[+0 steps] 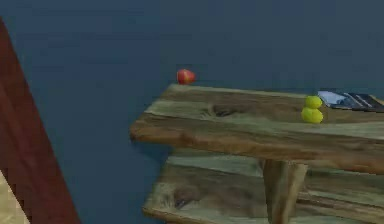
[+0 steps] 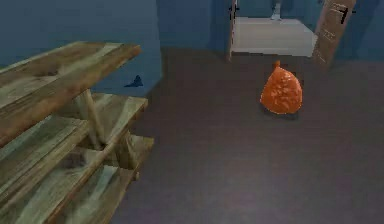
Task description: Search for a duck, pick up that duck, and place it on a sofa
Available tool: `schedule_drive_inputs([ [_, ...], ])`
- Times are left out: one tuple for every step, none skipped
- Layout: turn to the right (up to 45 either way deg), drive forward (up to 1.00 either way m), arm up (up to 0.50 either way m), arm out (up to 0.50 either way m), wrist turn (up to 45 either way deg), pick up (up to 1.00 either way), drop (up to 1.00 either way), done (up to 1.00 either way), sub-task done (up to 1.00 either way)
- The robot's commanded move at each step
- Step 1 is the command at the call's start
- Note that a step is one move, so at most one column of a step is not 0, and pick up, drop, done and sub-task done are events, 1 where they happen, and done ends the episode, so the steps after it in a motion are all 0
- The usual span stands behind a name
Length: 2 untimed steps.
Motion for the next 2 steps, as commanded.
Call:
schedule_drive_inputs([
  [-45.0, 0.0, 0.0, 0.0, 0.0, 0.0, 0.0, 0.0, 0.0],
  [-12.0, 0.0, 0.0, 0.0, 0.0, 0.0, 0.0, 0.0, 0.0],
])
